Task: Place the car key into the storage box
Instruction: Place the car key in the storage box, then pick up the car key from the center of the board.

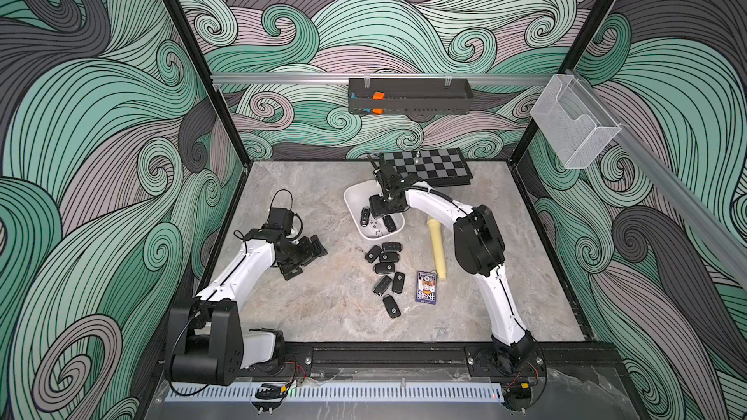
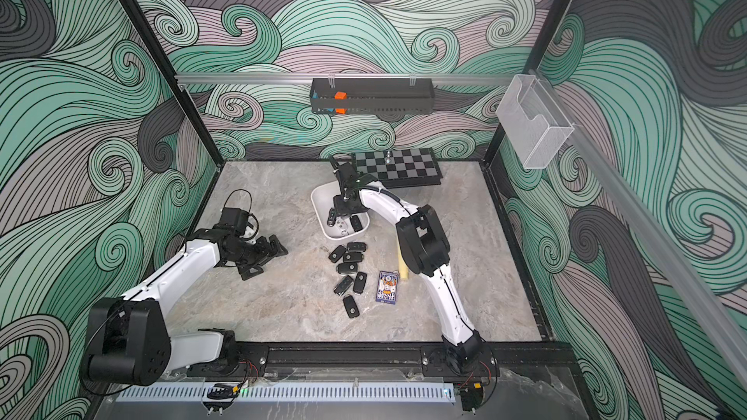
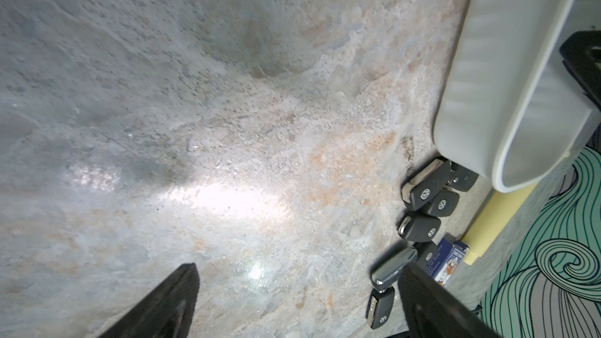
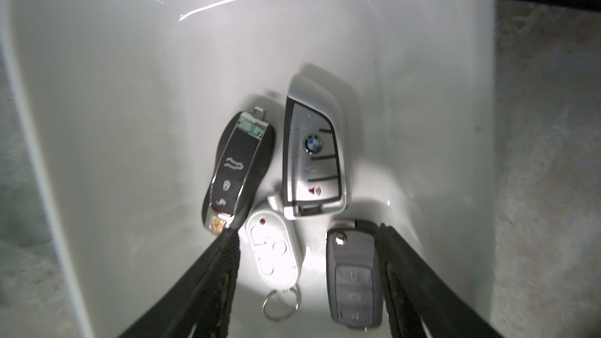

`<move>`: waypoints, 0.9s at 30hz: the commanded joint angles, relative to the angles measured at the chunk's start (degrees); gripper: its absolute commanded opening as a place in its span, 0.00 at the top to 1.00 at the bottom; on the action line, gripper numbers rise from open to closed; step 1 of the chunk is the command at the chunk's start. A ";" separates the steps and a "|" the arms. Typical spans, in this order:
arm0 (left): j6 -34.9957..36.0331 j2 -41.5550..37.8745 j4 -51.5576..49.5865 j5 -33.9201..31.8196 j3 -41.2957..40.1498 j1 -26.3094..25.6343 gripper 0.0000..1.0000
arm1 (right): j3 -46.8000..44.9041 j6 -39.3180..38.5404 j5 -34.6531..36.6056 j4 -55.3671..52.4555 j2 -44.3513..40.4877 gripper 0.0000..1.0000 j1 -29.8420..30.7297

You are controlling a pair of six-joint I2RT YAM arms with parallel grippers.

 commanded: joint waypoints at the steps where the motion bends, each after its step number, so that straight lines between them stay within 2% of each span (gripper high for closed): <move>1: 1.19 -2.94 -1.66 2.53 0.16 0.26 0.04 | -4.48 2.32 -2.21 1.05 -7.92 0.30 0.05; 8: -0.44 -8.89 -2.13 3.16 -4.29 -0.88 0.05 | -22.03 5.05 -5.54 3.50 -22.76 0.27 0.04; 14: -1.98 -12.50 -1.57 3.32 -7.58 -4.44 0.06 | -38.34 7.10 -10.42 5.55 -37.01 0.18 0.05; 21: -4.57 -12.01 0.14 0.59 -8.25 -11.21 0.07 | -52.67 9.30 -18.40 6.51 -51.07 0.16 1.09; 27: -9.50 -9.04 4.44 0.76 -9.24 -15.61 0.07 | -61.89 8.82 -16.39 5.62 -59.34 0.16 5.54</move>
